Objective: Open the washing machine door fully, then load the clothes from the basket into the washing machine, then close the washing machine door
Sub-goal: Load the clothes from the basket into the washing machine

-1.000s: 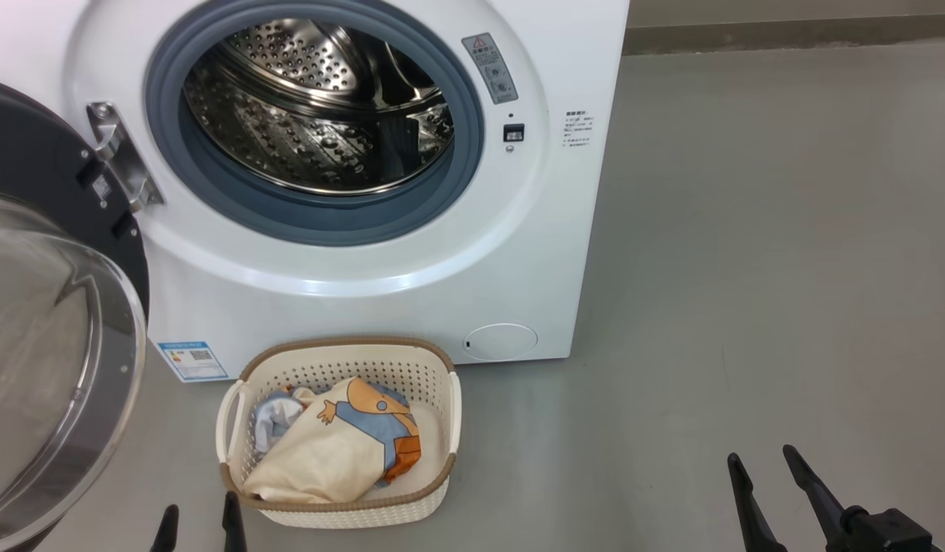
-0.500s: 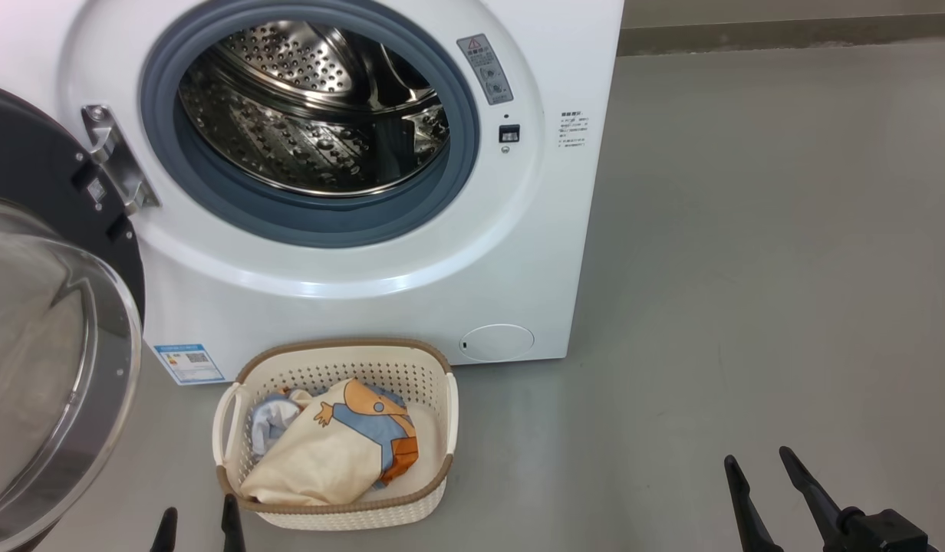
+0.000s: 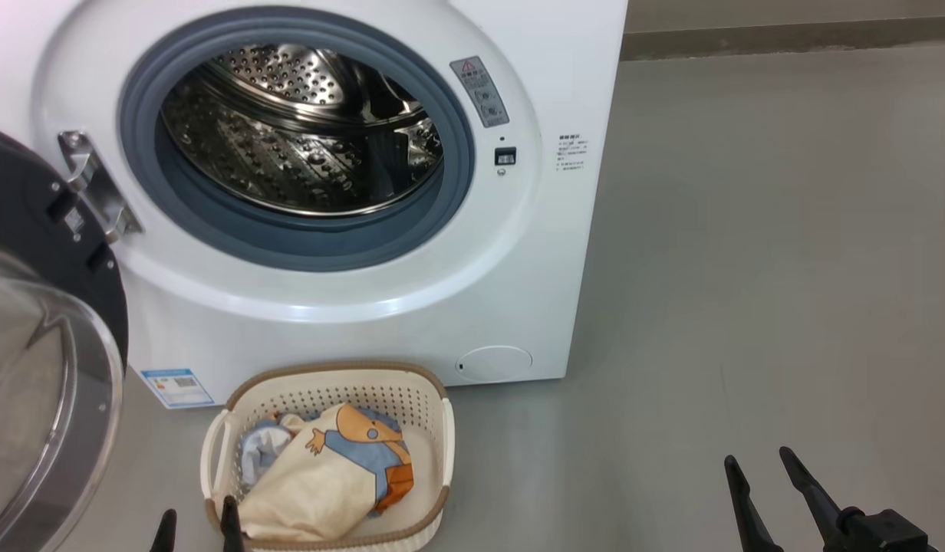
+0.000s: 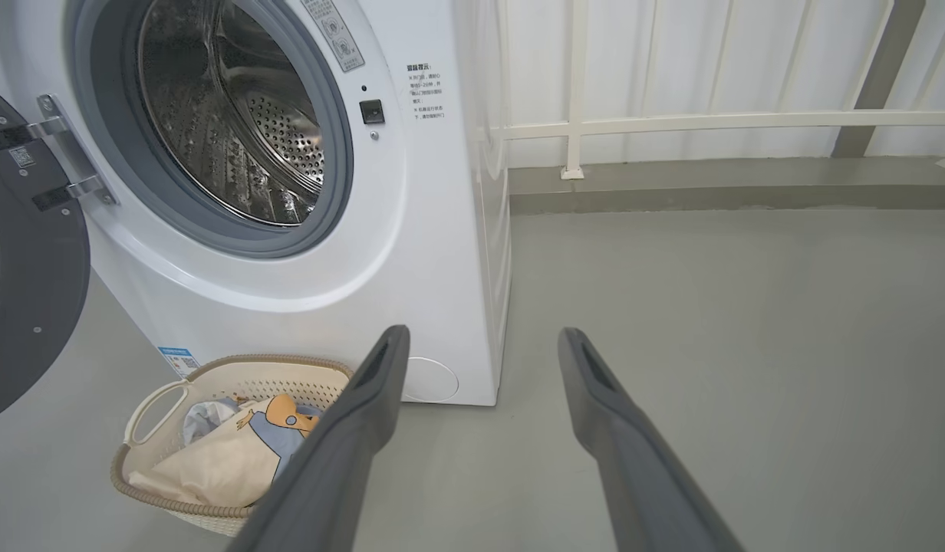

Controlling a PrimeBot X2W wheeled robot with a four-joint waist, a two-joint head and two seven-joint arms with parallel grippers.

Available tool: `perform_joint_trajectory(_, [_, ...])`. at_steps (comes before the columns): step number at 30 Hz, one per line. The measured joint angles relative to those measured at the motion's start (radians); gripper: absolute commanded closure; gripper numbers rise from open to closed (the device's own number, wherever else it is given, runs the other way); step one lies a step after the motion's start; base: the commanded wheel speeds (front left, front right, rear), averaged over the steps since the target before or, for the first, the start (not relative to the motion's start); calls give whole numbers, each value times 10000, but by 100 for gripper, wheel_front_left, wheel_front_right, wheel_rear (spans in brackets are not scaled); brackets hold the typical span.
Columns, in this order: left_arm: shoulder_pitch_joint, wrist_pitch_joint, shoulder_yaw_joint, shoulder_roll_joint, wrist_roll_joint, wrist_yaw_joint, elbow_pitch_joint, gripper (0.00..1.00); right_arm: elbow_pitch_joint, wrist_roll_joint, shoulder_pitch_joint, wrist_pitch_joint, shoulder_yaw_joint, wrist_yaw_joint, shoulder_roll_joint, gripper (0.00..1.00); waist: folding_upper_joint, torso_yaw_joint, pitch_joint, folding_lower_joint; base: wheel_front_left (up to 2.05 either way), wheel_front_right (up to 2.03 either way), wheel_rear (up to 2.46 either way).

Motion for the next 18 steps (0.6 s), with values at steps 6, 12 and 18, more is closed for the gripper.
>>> perform_joint_trajectory(6, [-9,0,27,2,27,38,-6,0,-2,0,-7,0,0,0,0,0,0,35,1,0,89,-93,4])
perform_joint_trajectory(12, [-9,0,31,0,27,107,-2,0,-8,0,-12,0,2,0,4,0,0,62,-5,0,16,-16,0])
perform_joint_trajectory(18, [-9,0,33,0,27,107,-2,0,-8,2,-14,0,6,0,6,0,0,61,38,0,0,0,0])
